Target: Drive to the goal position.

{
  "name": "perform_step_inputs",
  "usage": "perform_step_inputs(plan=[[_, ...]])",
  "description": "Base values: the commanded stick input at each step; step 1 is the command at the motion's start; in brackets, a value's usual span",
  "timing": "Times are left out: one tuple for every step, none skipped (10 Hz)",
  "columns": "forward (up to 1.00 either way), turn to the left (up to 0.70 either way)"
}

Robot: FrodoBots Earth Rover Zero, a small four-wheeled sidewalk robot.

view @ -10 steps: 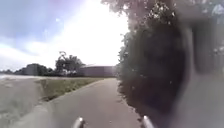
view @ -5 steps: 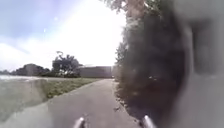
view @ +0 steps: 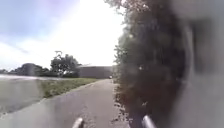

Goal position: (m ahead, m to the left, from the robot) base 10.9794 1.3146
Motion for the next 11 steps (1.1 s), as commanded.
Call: perform_step_inputs(plan=[[0.7,0.26],[0.7,0.04],[0.7,0.0],[0.7,0.0],[0.7,0.0],[0.7,0.0],[0.7,0.0],[0.7,0.0],[0.7,0.0],[0.7,0.0],[0.7,0.0]])
